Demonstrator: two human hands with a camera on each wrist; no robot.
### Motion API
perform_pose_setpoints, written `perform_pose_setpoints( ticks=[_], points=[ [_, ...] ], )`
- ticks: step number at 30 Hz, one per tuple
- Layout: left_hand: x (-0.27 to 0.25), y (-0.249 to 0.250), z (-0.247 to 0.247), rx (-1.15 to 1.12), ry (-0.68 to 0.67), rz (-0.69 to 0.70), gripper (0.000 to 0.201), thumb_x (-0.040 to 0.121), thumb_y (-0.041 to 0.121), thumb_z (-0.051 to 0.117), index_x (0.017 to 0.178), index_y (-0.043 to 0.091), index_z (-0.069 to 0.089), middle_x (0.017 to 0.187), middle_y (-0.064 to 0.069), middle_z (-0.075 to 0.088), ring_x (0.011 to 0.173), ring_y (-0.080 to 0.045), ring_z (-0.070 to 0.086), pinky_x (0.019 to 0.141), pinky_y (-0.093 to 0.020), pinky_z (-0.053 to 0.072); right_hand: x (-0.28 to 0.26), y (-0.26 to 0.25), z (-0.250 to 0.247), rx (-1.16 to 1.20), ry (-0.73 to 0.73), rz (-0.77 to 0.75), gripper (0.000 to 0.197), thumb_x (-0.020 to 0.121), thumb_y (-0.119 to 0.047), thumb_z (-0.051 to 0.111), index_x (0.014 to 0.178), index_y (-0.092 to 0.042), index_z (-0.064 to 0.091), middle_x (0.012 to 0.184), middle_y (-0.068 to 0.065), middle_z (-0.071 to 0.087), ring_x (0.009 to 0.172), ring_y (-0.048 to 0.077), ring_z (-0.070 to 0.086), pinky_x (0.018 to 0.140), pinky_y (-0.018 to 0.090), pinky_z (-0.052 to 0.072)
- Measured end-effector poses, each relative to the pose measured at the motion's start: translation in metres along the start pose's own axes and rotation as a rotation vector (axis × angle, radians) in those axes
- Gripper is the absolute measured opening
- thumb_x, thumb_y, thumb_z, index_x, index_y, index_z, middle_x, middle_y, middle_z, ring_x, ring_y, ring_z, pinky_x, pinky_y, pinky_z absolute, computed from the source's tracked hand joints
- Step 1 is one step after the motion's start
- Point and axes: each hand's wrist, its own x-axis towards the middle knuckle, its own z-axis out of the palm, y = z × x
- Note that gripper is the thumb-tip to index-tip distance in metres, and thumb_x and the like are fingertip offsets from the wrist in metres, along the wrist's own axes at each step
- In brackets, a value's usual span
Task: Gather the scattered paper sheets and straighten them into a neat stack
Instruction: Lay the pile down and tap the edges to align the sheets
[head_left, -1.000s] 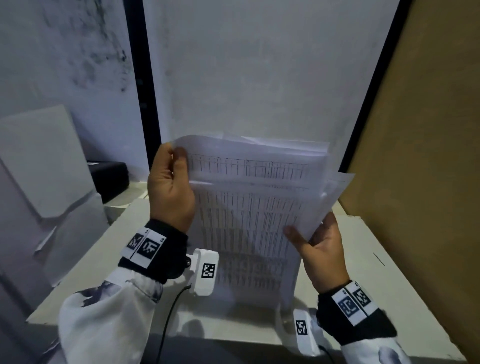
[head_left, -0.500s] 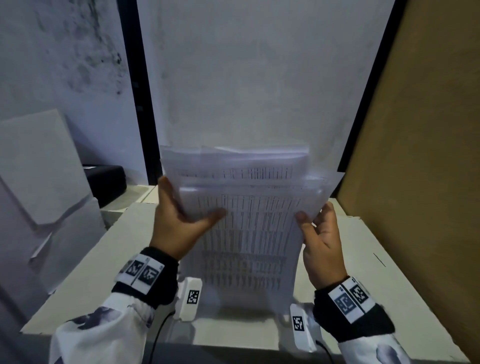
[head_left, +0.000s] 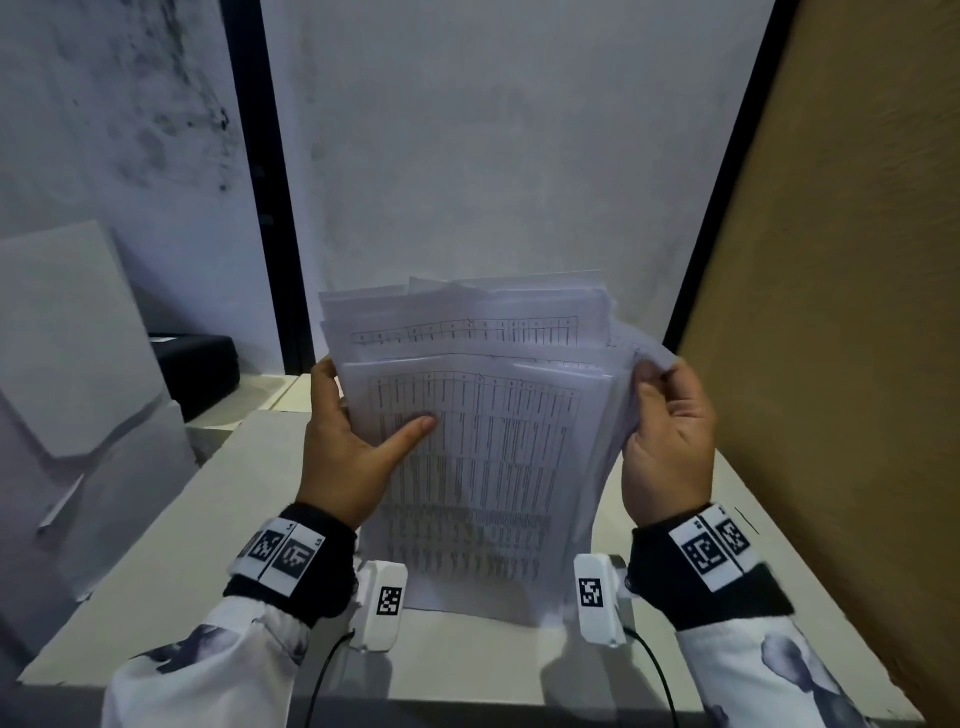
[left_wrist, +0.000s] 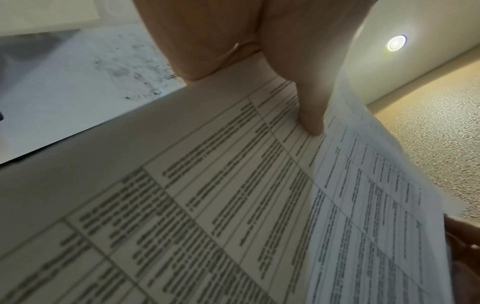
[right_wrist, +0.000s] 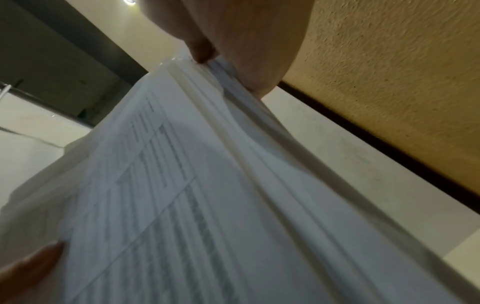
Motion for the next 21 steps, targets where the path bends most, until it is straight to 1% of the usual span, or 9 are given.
perform_pose_setpoints(
  ticks=[3,6,9,11,12,14,17,19,21],
  points=[
    [-0.001,0.000,0.000,-0.005,-0.001,0.026,0.088,0.070,0.017,0.085,0.134,0.038,0.029,0.118,0.022,0.051,0.102,0.020,0.055,0.074,-0.004,0.051,0.005,-0.003,-0.003,-0.052,0.000,-0.037,0.023,0.107,-0.020,0.046,0.114,-0.014,0.068,0.100,-0.008,0.075,0.096,0.011,0.070,0.081,0.027,0.059],
    [-0.001,0.000,0.000,-0.019,-0.002,0.026,0.091,0.068,0.024,0.083,0.138,0.038,0.027,0.121,0.026,0.047,0.106,0.019,0.052,0.076,-0.007,0.053,0.009,-0.004,-0.004,-0.101,-0.034,-0.058,0.026,0.107,-0.023,0.044,0.115,-0.019,0.069,0.105,-0.008,0.074,0.100,0.014,0.070,0.085,0.032,0.060],
    [0.000,0.000,0.003,-0.039,-0.024,0.030,0.103,0.069,0.019,0.085,0.148,0.038,0.020,0.127,0.029,0.045,0.114,0.012,0.052,0.082,-0.012,0.054,0.012,-0.008,-0.004,-0.105,-0.042,-0.070,0.027,0.105,-0.029,0.045,0.116,-0.025,0.069,0.109,-0.011,0.073,0.106,0.013,0.069,0.091,0.034,0.059],
    [-0.002,0.001,0.005,-0.064,-0.037,0.038,0.111,0.069,0.014,0.085,0.148,0.047,0.014,0.129,0.034,0.043,0.119,0.010,0.052,0.085,-0.012,0.053,0.014,-0.009,-0.004,-0.095,-0.052,-0.056,0.027,0.100,-0.038,0.047,0.115,-0.033,0.070,0.107,-0.015,0.073,0.103,0.010,0.068,0.088,0.033,0.059],
    [-0.002,0.001,0.006,-0.074,-0.036,0.042,0.114,0.070,0.013,0.085,0.147,0.050,0.011,0.130,0.037,0.044,0.120,0.009,0.052,0.086,-0.012,0.053,0.015,-0.010,-0.003,-0.092,-0.074,-0.051,0.029,0.100,-0.038,0.047,0.118,-0.032,0.070,0.108,-0.012,0.073,0.102,0.011,0.068,0.085,0.032,0.059],
    [-0.002,0.001,0.007,-0.084,-0.042,0.036,0.120,0.070,0.010,0.086,0.151,0.049,0.006,0.129,0.041,0.045,0.122,0.008,0.052,0.087,-0.014,0.053,0.015,-0.008,-0.002,-0.069,-0.086,-0.026,0.035,0.106,-0.028,0.043,0.131,-0.018,0.065,0.117,0.000,0.072,0.105,0.017,0.069,0.084,0.033,0.061],
    [0.000,0.002,0.008,-0.057,-0.046,0.055,0.127,0.070,0.009,0.086,0.153,0.048,-0.002,0.138,0.042,0.037,0.127,0.010,0.047,0.092,-0.009,0.049,0.016,-0.010,-0.002,-0.022,-0.063,-0.027,0.036,0.108,-0.019,0.040,0.136,-0.008,0.060,0.122,-0.001,0.071,0.112,0.015,0.069,0.087,0.031,0.060],
    [0.001,0.002,0.007,-0.036,-0.038,0.073,0.128,0.070,0.011,0.087,0.151,0.051,-0.005,0.144,0.039,0.031,0.129,0.012,0.043,0.094,-0.006,0.045,0.014,-0.011,0.000,-0.033,-0.055,-0.056,0.035,0.108,-0.018,0.039,0.135,-0.008,0.060,0.126,0.003,0.069,0.118,0.021,0.066,0.095,0.041,0.058],
    [0.001,0.002,0.007,-0.001,-0.027,0.097,0.129,0.070,0.015,0.087,0.149,0.054,-0.008,0.150,0.034,0.025,0.133,0.012,0.037,0.095,-0.001,0.040,0.013,-0.013,0.003,-0.031,-0.106,-0.067,0.039,0.106,-0.027,0.043,0.137,-0.009,0.058,0.134,0.013,0.065,0.125,0.032,0.062,0.103,0.057,0.052]
  ],
)
